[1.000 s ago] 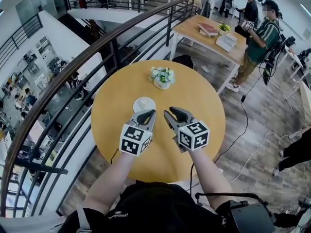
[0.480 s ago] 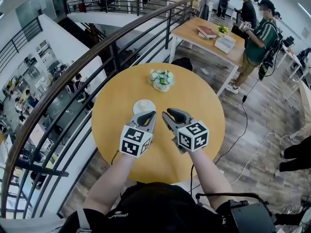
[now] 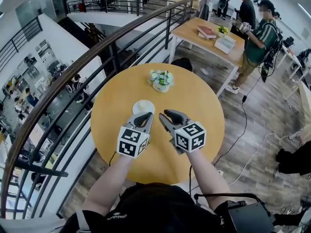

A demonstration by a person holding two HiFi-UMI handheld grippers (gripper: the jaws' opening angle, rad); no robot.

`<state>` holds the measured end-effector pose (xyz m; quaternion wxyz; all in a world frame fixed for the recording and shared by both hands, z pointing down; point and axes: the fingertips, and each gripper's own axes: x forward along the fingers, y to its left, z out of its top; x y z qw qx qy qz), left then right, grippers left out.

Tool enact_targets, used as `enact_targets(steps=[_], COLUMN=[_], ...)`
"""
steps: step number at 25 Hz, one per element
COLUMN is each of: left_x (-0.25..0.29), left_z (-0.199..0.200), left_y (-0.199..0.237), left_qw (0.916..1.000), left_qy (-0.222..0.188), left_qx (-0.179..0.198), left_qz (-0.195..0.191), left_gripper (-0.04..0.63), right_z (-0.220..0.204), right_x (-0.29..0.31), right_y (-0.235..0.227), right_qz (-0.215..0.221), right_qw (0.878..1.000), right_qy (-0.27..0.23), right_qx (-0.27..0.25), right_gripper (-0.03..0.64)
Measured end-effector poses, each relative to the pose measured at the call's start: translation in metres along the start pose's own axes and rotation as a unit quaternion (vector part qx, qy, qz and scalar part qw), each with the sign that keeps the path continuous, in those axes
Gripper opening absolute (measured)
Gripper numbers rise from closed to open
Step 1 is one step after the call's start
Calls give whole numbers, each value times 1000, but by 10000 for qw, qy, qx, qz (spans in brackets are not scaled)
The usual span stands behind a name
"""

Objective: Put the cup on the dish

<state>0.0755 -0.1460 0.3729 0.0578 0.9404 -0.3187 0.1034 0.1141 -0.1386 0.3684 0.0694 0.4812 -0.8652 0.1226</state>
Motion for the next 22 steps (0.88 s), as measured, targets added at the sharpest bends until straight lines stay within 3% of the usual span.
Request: enact_targets(steps=[22], left_x=[17], left_z=[-5], left_y=[-1], left_qw=[10000], left_qy=[15], left_qx=[-27], left_qz=[-47], left_gripper=[0], right_z=[-7], right_x=[1], right_y=[-14], right_qz=[35], right_qw=[10000], right_qy=[41], right_qx=[24], right_gripper=[95])
